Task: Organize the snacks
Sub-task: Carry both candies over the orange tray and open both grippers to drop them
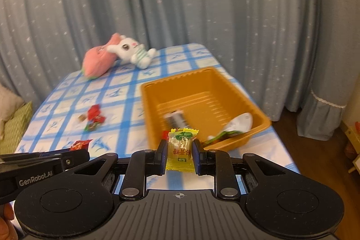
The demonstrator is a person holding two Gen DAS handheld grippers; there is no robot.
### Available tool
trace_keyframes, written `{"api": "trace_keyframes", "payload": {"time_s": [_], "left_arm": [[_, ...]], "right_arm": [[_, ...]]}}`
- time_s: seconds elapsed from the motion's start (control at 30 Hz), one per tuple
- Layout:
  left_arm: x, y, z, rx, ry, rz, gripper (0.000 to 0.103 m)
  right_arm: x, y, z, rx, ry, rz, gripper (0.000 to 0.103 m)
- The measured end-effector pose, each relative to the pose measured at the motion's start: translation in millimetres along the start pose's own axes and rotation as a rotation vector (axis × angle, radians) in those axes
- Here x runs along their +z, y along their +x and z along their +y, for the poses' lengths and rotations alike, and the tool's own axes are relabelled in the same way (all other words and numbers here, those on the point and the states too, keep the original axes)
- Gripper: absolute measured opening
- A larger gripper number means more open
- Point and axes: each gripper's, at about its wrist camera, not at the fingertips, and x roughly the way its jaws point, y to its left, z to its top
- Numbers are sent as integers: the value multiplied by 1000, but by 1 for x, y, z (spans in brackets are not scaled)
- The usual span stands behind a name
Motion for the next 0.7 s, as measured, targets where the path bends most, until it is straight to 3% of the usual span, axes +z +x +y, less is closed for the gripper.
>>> {"api": "trace_keyframes", "payload": {"time_s": [0.7], "left_arm": [[29, 57, -41, -54, 30, 24, 17]], "right_arm": [[31, 25, -56, -61, 52, -20, 23]]}}
